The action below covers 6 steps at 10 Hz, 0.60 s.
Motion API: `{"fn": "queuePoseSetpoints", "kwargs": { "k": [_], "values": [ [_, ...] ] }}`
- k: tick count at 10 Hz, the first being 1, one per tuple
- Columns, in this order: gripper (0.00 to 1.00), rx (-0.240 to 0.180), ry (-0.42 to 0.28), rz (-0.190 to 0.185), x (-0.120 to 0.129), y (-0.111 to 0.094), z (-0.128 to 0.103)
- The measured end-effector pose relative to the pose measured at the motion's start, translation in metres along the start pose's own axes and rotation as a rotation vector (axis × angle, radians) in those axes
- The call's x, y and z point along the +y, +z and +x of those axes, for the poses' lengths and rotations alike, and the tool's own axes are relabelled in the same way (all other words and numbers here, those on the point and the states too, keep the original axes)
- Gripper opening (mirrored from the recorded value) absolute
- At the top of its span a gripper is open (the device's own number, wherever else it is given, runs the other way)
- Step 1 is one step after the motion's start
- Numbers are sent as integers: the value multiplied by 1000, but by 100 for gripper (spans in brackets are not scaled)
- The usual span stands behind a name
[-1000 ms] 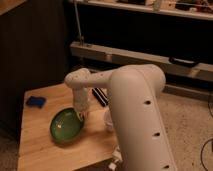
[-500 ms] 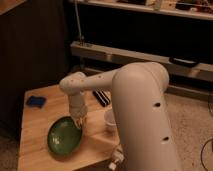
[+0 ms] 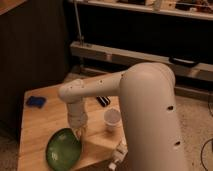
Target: Drag the ceramic bowl in a circle
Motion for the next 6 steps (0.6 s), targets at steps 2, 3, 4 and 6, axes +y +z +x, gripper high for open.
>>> {"fn": "queuePoseSetpoints", "kwargs": {
  "k": [2,3,4,6],
  "values": [
    [0,1,-63,-19,28,1,-11],
    [0,0,-91,-26,40,1,-18],
    [0,-1,-124,-33,56,1,-27],
    [0,-4,-178,-39,80,3,-51]
  ]
}}
